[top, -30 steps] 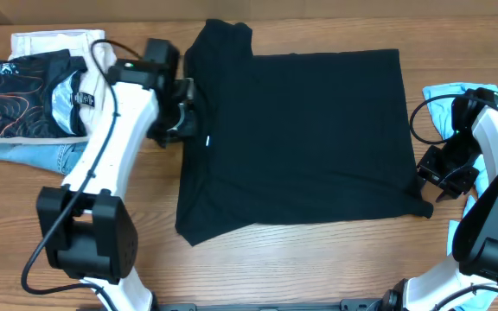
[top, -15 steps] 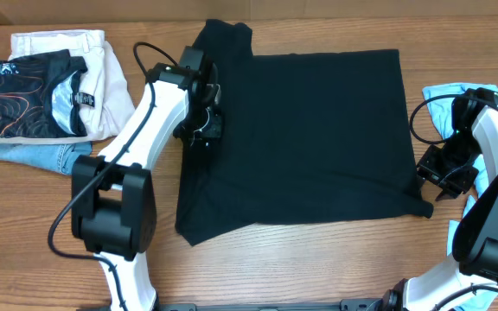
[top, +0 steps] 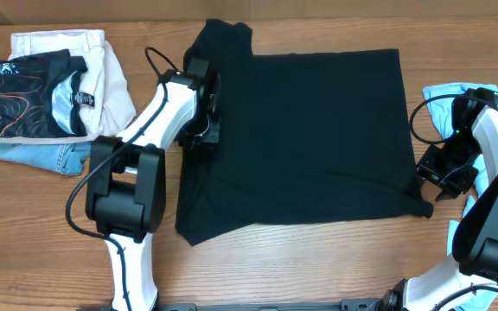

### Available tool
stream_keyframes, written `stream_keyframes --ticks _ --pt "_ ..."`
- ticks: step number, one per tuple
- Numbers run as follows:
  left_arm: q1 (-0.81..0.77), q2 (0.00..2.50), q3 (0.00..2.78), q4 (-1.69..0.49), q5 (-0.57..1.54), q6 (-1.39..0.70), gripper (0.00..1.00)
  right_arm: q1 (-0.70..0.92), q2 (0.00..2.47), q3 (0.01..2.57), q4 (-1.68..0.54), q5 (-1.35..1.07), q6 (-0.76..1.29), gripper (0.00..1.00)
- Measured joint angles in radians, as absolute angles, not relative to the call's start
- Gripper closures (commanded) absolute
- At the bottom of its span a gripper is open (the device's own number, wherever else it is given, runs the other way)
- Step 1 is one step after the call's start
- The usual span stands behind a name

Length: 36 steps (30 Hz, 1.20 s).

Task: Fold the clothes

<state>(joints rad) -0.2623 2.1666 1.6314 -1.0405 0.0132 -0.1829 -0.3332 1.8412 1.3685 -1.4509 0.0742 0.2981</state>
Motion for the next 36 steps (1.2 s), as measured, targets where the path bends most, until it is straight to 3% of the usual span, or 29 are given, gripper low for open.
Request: stream_keyframes --ticks 4,9,25,36 --pt "-0.262 2.189 1.631 -1.041 -0.002 -0.187 0.85 -0.333 1.841 1.369 -1.451 0.074 0.294 0.57" --pt "-0.262 2.189 1.637 -1.104 -0.07 -0.202 0.96 -0.333 1.841 1.368 -1.451 0.074 0.29 0.57" --pt "-0.198 2.19 1.664 -1.212 -0.287 -0.325 0.92 -0.333 1.841 1.369 -1.448 0.073 0.287 0.57" --pt "-0.03 2.185 1.682 -1.29 -0.308 -0.392 0.89 -0.333 1.841 1.369 -1.448 0.068 0.287 0.57"
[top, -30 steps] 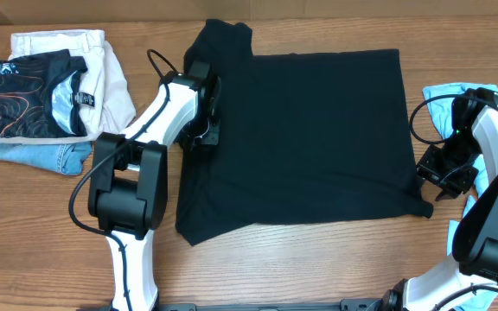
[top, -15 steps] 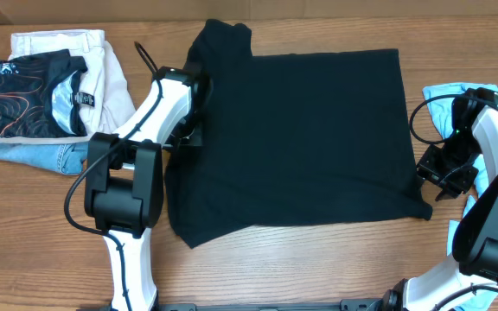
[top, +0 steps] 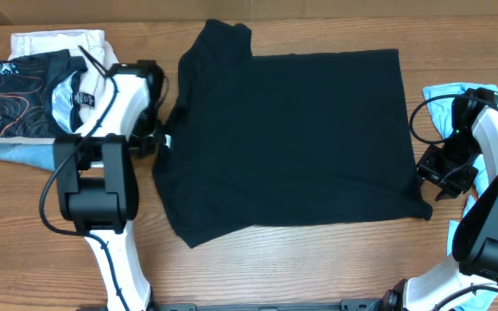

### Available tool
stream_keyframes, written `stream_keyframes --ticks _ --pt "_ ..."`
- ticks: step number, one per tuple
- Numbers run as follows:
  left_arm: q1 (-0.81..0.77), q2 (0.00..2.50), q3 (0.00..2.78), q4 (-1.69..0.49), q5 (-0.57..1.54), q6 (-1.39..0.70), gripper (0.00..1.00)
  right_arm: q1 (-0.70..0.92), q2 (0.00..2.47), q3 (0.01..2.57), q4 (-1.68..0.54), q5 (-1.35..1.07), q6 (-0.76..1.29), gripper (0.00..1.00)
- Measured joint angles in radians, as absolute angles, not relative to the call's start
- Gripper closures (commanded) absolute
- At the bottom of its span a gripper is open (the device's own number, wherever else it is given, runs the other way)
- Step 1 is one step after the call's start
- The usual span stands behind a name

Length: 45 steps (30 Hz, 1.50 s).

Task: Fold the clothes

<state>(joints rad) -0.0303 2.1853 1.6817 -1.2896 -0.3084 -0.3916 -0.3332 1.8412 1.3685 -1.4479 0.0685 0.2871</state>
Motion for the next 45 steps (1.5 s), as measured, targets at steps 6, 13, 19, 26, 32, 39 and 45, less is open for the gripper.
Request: stream_keyframes --ticks 6,13,19,26,32,39,45 --pt "-0.038 2.095 1.734 -1.311 -0.275 -0.392 0.74 -0.333 1.841 1.368 -1.445 0.067 0.287 0.57" --pt "-0.039 1.939 1.758 -1.456 -0.104 -0.394 0.67 -0.333 1.841 1.368 -1.443 0.067 0.287 0.56" --pt "-0.07 1.936 1.719 -1.573 -0.043 -0.393 0.69 -0.333 1.841 1.368 -1.444 0.067 0.287 0.56" --pt "-0.139 1.908 1.555 -1.513 -0.017 -0.394 0.68 -0.333 1.841 1.368 -1.444 0.067 0.287 0.56" --pt "-0.194 1.778 1.328 -1.392 0.012 -0.421 0.67 -0.333 1.841 1.368 -1.444 0.066 0.284 0.45" --pt "-0.189 1.598 1.03 -1.187 0.123 -0.47 0.67 -0.333 1.841 1.367 -1.443 0.066 0.284 0.45" --pt "-0.189 1.588 0.858 -1.044 0.179 -0.5 0.67 -0.333 1.841 1.367 -1.444 0.066 0.284 0.45"
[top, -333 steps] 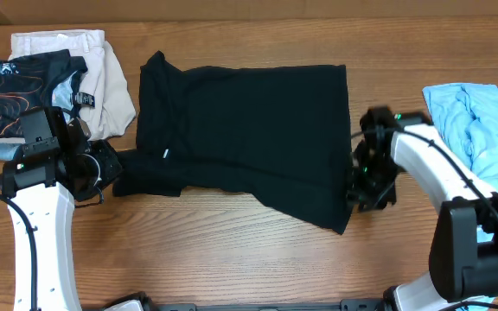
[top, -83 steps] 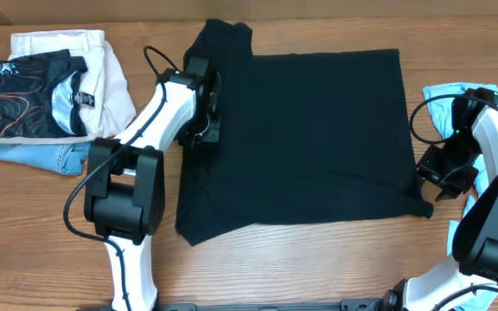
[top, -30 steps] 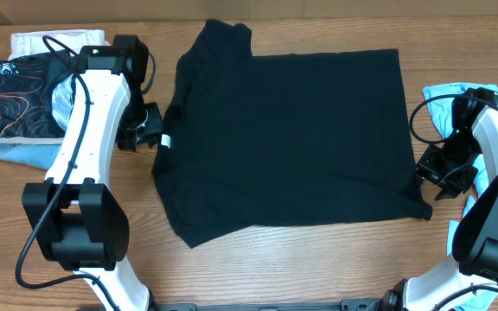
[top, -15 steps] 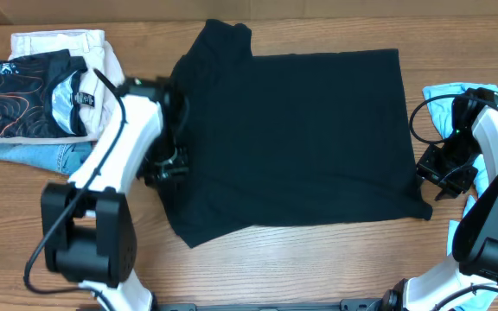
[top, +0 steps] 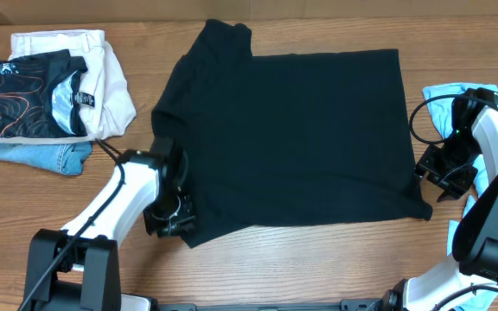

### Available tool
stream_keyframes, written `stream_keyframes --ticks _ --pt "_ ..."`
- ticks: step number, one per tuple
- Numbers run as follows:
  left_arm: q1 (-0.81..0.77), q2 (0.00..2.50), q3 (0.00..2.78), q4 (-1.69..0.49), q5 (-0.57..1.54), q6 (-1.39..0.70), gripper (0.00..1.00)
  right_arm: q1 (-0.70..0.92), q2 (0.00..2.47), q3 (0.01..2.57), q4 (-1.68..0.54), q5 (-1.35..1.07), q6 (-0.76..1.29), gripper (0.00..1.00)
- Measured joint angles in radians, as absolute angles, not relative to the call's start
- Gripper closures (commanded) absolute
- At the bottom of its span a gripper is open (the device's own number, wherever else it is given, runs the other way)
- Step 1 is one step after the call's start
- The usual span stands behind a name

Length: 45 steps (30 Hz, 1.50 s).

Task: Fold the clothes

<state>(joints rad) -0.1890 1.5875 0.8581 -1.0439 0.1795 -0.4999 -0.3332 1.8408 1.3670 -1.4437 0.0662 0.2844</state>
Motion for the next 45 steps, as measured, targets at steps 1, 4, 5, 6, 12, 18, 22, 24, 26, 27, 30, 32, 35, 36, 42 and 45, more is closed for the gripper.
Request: stream_keyframes --ticks 1,4,5,6,12,18,22,24,26,27,30,32,35,36,42,45 --pt "-0.189 1.588 0.831 -1.011 0.192 -0.503 0.67 -0.333 1.841 1.367 -1.443 0.066 0.284 0.45" --pt "-0.189 1.588 0.787 -0.966 0.207 -0.508 0.67 -0.333 1.841 1.367 -1.443 0.066 0.284 0.45" --pt "-0.189 1.588 0.778 -0.953 0.206 -0.511 0.67 -0.333 1.841 1.367 -1.443 0.066 0.284 0.45" --pt "-0.189 1.588 0.774 -0.946 0.205 -0.513 0.67 -0.333 1.841 1.367 -1.443 0.066 0.284 0.45" --pt "-0.189 1.588 0.772 -0.933 0.15 -0.522 0.67 -0.333 1.841 1.367 -1.443 0.066 0.284 0.45" --pt "-0.189 1.584 0.772 -0.943 0.097 -0.549 0.65 -0.333 1.841 1.367 -1.444 0.066 0.284 0.45" --pt "-0.189 1.549 0.772 -0.944 0.078 -0.559 0.6 -0.333 1.841 1.367 -1.444 0.066 0.284 0.45" --pt "-0.189 1.538 0.772 -0.939 0.075 -0.564 0.6 -0.333 1.841 1.367 -1.443 0.066 0.285 0.45" --pt "-0.189 1.538 0.771 -0.914 0.073 -0.567 0.6 -0.333 1.841 1.367 -1.443 0.066 0.284 0.45" --pt "-0.189 1.538 0.767 -0.896 0.073 -0.57 0.6 -0.333 1.841 1.367 -1.442 0.066 0.284 0.45" --pt "-0.189 1.538 0.738 -0.844 0.079 -0.571 0.61 -0.333 1.841 1.367 -1.442 0.067 0.284 0.45" --pt "-0.189 1.534 0.716 -0.823 0.091 -0.575 0.63 -0.333 1.841 1.367 -1.441 0.066 0.284 0.45" --pt "-0.187 1.514 0.697 -0.799 0.106 -0.583 0.86 -0.333 1.841 1.367 -1.441 0.066 0.284 0.45" --pt "-0.187 1.511 0.693 -0.796 0.113 -0.583 0.93 -0.333 1.841 1.367 -1.441 0.066 0.284 0.45" --pt "-0.176 1.51 0.699 -0.809 0.138 -0.581 0.96 -0.333 1.841 1.367 -1.441 0.066 0.284 0.44" --pt "-0.151 1.51 0.735 -0.858 0.12 -0.572 0.96 -0.333 1.841 1.367 -1.441 0.066 0.284 0.44"
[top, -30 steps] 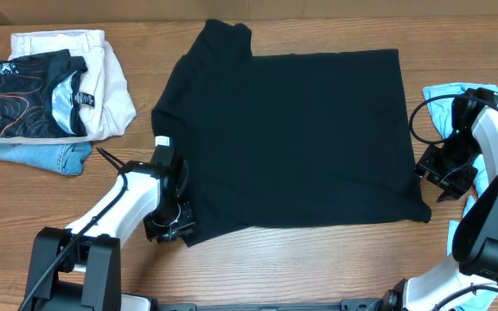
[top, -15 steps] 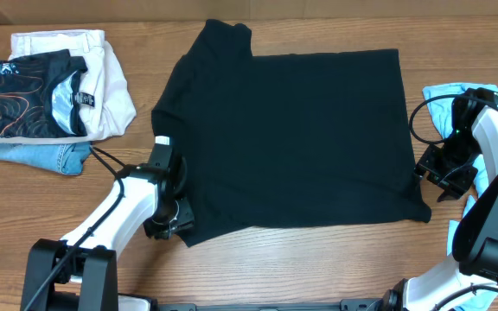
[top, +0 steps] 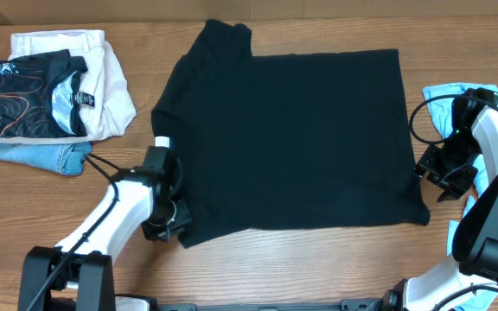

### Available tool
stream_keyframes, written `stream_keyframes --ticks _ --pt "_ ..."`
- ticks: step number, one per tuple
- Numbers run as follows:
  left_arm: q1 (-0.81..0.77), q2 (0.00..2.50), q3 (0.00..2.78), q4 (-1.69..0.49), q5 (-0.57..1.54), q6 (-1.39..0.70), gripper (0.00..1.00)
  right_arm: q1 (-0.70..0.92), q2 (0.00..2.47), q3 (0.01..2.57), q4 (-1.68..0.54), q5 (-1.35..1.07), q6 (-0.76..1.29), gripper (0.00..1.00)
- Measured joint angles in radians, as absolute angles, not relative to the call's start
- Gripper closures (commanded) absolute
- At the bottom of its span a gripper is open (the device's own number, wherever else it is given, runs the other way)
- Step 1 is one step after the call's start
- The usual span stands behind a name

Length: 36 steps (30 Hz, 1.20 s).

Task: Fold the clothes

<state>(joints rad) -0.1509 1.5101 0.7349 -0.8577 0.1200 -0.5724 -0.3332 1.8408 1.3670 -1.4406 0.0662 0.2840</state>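
A black T-shirt (top: 292, 142) lies spread flat across the middle of the table, with a small white tag (top: 162, 142) showing at its left edge. My left gripper (top: 169, 223) sits at the shirt's lower-left corner, on the hem; the overhead view does not show how its jaws stand. My right gripper (top: 437, 177) rests at the shirt's right edge near the lower-right corner, and its jaw state cannot be made out either.
A stack of folded clothes (top: 50, 95) lies at the far left: white, dark patterned and denim pieces. A light blue garment (top: 448, 99) lies at the right edge behind the right arm. The table's front edge runs just below both arm bases.
The left arm shifted slightly at the shirt's lower-left corner, and a white tag now shows at the left edge. The shirt's lower-right corner looks a little drawn in. The right arm stayed put.
My left gripper was on the shirt's left part near the sleeve. Then it stood further left, with the shirt's left side drawn out wider. Then it was at the lower-left corner, where it still is. The right gripper stayed at the right edge throughout.
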Motion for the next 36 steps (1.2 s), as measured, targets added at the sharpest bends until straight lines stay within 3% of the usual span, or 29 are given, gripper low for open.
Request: stream_keyframes --ticks 9,28,32,36 --pt "-0.012 1.497 0.878 -0.875 0.067 -0.535 0.96 -0.333 1.84 1.359 -1.457 0.0 0.245 0.44" --pt "-0.013 1.497 0.878 -0.918 0.066 -0.513 0.96 -0.333 1.836 1.082 -1.335 -0.125 0.241 0.47" --pt "-0.013 1.497 0.878 -0.929 0.066 -0.513 0.96 -0.333 1.835 1.067 -1.286 -0.127 0.249 0.52" --pt "-0.013 1.497 0.878 -0.944 0.066 -0.513 0.96 -0.333 1.835 1.029 -1.24 -0.128 0.255 0.7"
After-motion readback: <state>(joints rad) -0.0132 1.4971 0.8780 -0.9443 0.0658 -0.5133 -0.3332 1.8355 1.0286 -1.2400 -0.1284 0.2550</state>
